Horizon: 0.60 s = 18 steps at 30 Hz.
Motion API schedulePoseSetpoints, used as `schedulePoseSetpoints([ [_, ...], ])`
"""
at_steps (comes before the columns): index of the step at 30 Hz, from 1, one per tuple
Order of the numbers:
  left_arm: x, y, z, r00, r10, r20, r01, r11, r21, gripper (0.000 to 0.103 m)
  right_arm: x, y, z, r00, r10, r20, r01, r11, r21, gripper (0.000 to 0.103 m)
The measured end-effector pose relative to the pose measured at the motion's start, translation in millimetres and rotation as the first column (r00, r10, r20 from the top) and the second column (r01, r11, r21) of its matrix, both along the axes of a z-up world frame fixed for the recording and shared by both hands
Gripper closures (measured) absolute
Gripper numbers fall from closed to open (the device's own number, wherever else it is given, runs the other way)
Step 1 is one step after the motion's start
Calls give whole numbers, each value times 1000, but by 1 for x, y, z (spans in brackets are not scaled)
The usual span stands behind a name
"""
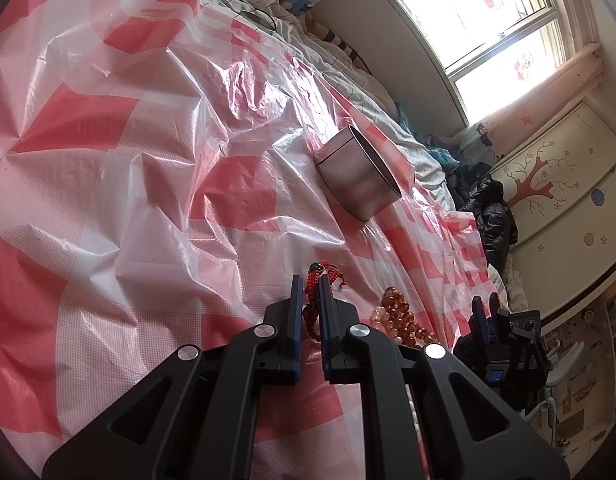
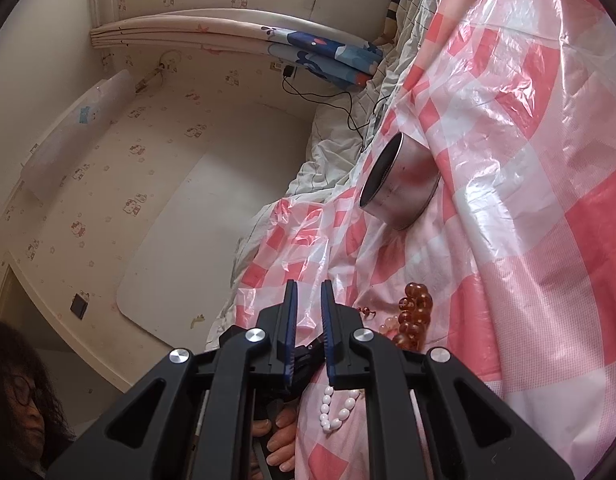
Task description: Organize jewelry
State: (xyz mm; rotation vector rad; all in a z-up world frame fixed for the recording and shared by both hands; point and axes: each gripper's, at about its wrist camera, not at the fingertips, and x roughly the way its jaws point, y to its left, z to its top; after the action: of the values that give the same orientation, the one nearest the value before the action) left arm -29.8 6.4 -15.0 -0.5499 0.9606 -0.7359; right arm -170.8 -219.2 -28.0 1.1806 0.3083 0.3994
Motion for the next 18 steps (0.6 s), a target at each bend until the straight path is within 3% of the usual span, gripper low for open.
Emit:
schedulePoseSetpoints([
  [5,0,-2,0,1000,-1,-1,1,1000,5,96,0,-2,-1,1000,-5,-14,5,1000,5,87],
  [6,0,-1,0,1000,-1,-1,1,1000,6,96,1,-1,-1,999,-11,-40,11,1000,-10,71],
  [8,1,-2,0,1000,-2,-3,2,1000,8,96,1,1,2,994,-40,-103,34,998,-60,53],
  [13,1,-3,-1,1000,-2,-6,3,1000,13,96,3,16,20,959,-96,-267,7,949,-316,52],
  [18,1,-4,-1,1000,-3,-7,3,1000,15,96,18,30,20,910,-102,-402,-95,892,-442,52],
])
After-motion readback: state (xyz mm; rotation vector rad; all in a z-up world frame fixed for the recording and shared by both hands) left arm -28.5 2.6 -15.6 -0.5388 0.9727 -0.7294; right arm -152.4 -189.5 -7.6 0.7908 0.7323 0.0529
